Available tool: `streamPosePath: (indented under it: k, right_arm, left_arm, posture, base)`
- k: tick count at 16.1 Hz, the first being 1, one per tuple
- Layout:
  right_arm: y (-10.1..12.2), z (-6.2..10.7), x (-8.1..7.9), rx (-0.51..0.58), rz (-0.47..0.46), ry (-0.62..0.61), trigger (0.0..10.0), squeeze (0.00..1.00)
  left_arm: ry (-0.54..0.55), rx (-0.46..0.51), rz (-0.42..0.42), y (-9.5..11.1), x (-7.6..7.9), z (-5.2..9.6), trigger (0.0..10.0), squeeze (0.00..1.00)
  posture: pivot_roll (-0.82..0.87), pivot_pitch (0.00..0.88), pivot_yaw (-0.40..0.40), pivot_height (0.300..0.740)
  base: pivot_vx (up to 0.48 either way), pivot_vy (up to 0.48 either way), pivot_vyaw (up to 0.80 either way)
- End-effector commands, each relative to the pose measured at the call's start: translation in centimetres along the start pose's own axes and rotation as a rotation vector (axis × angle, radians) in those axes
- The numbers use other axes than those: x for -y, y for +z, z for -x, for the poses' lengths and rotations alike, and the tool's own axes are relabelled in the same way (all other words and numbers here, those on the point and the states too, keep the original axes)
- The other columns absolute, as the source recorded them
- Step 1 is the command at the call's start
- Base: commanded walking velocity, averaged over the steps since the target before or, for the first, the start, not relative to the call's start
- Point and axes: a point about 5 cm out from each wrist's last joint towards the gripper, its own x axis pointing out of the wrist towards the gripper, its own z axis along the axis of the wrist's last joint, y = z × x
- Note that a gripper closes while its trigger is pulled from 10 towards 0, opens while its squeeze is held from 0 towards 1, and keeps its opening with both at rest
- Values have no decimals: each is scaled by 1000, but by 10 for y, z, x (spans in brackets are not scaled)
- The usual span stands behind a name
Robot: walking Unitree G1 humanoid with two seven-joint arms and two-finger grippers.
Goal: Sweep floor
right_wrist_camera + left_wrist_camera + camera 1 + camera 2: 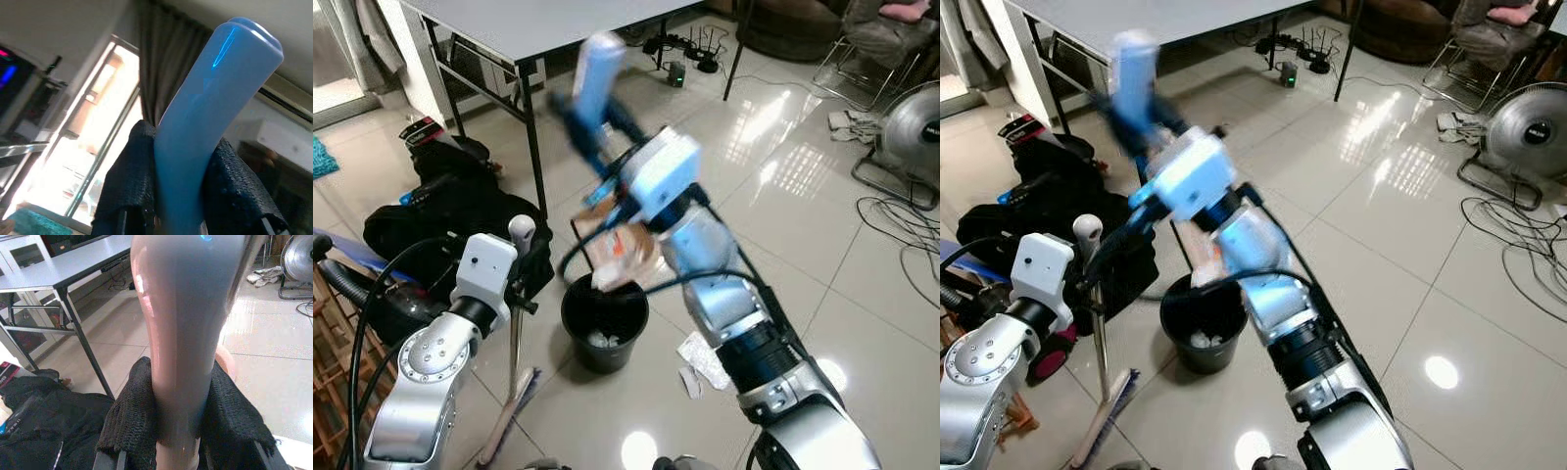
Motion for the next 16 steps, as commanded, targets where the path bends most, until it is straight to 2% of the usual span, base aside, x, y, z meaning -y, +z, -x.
streamPosePath:
  k: [1,5,8,10,12,13,15,16]
  right_arm:
    - [6,1,-8,50,49,64,10000,0]
    - [1,7,-34,36,57,225,10000,0]
    - [-3,12,-41,13,50,258,10000,0]
    - [-5,14,-38,-7,99,264,10000,0]
    - [-6,9,-13,-44,160,181,10000,0]
    - [-3,5,13,-69,172,65,10000,0]
    - [4,5,52,-98,189,-117,10000,0]
    - [11,14,84,-142,221,-250,10000,0]
  left_arm:
    - [-13,35,-21,8,0,-1,10000,0]
    - [-14,32,-21,8,-1,-2,10000,0]
    - [-17,30,-18,8,-1,-3,10000,0]
    - [-21,32,-17,8,-1,-4,10000,0]
    - [-25,30,-14,8,0,-6,10000,0]
    - [-31,28,-8,7,1,-7,10000,0]
    - [-50,12,-10,5,4,-9,10000,0]
    - [-76,5,-15,1,10,-10,10000,0]
  posture:
    - [116,62,-50,740]
    - [115,69,-49,740]
    - [113,70,-49,740]
    - [112,70,-48,740]
    - [98,68,-44,740]
    - [96,68,-44,740]
    - [73,67,-39,740]
    - [60,68,-34,740]
  base:
    - [0,0,0]
    - [0,0,0]
    - [0,0,0]
    - [0,0,0]
    - [0,0,0]
    - [0,0,0]
    - [0,0,0]
    - [0,0,0]
